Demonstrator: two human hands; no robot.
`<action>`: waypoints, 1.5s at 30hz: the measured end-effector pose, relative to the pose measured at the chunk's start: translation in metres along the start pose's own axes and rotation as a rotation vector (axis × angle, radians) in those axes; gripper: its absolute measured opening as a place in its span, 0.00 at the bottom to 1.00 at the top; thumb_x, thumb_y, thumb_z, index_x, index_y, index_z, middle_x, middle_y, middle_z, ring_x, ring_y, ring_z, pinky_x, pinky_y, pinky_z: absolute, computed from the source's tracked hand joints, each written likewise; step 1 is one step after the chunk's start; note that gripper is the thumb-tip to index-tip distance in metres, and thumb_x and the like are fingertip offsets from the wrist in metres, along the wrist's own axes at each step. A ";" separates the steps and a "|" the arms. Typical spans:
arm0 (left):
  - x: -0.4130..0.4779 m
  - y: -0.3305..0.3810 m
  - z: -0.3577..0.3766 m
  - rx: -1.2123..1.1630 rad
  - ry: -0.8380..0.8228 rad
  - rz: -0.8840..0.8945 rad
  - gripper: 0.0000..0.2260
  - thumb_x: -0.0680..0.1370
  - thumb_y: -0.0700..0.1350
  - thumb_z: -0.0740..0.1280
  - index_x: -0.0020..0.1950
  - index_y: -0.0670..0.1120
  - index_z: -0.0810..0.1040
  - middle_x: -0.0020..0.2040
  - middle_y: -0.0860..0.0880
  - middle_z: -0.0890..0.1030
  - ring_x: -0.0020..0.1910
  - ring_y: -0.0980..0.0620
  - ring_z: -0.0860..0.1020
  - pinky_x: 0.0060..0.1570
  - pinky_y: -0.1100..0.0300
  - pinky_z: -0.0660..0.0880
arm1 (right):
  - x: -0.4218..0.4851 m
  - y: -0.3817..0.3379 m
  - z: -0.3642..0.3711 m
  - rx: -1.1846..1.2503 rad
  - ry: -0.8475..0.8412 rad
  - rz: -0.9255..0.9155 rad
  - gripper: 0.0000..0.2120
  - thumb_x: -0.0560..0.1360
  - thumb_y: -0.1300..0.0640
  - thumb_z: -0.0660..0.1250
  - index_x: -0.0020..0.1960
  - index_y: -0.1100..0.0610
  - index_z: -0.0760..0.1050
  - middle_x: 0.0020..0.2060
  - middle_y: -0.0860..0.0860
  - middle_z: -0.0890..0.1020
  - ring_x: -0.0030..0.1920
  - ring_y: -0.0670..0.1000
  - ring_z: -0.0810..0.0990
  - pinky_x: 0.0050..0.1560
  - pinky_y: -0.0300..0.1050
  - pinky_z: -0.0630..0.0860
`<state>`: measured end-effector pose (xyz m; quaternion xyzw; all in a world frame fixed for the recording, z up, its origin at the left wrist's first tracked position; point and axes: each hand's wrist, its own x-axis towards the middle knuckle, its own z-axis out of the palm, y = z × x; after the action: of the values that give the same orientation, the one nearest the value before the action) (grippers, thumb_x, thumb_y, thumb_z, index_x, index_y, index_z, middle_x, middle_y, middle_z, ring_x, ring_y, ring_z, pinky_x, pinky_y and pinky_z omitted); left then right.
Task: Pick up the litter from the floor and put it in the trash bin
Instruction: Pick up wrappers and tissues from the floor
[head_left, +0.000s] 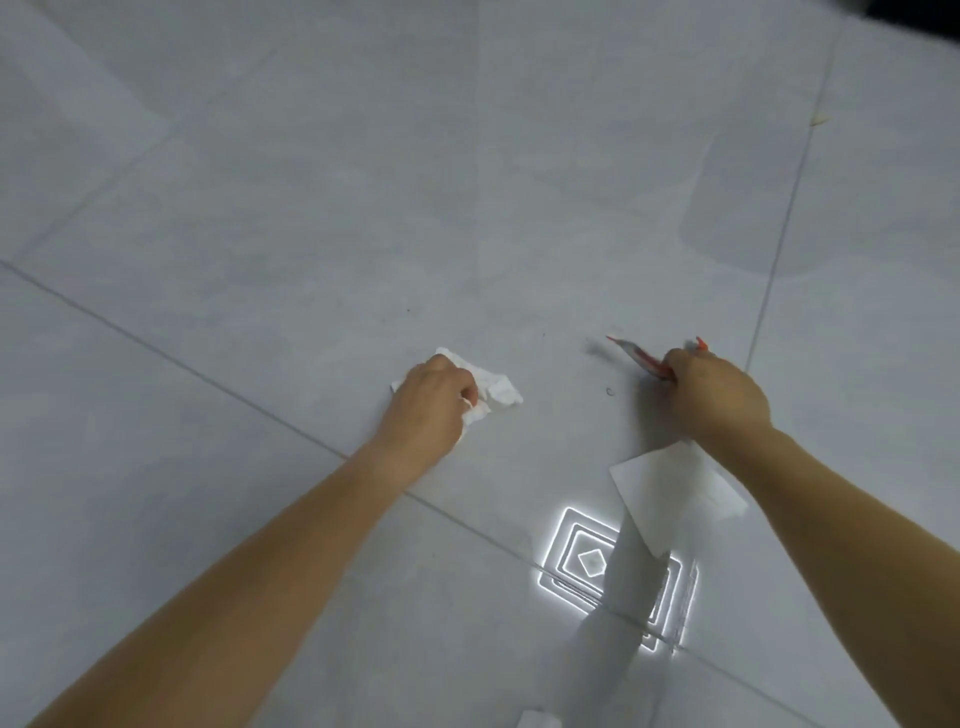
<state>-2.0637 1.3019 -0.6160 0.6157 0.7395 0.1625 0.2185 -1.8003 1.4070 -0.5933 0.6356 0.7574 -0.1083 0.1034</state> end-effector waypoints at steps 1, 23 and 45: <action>-0.003 0.004 -0.001 -0.026 -0.010 -0.020 0.06 0.73 0.37 0.64 0.45 0.43 0.80 0.51 0.43 0.77 0.51 0.43 0.76 0.49 0.57 0.69 | -0.004 0.002 -0.001 0.022 0.009 -0.006 0.04 0.73 0.65 0.57 0.44 0.58 0.70 0.45 0.59 0.77 0.40 0.59 0.73 0.37 0.47 0.69; -0.189 0.076 0.027 0.048 -0.688 0.401 0.11 0.76 0.46 0.60 0.57 0.55 0.74 0.55 0.53 0.73 0.53 0.52 0.73 0.50 0.62 0.67 | -0.133 0.033 0.045 0.108 -0.126 -0.266 0.08 0.72 0.64 0.59 0.50 0.58 0.71 0.47 0.56 0.73 0.44 0.60 0.75 0.38 0.46 0.65; -0.166 0.241 0.019 -0.221 -0.355 0.480 0.07 0.74 0.40 0.65 0.47 0.52 0.77 0.44 0.55 0.74 0.42 0.60 0.74 0.42 0.73 0.66 | -0.293 0.179 -0.128 0.211 -0.011 -0.357 0.11 0.72 0.63 0.61 0.48 0.51 0.77 0.42 0.43 0.72 0.45 0.50 0.77 0.46 0.42 0.72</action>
<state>-1.8266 1.1836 -0.4892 0.7636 0.5015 0.1790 0.3652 -1.5759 1.1997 -0.3910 0.4980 0.8419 -0.2069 0.0196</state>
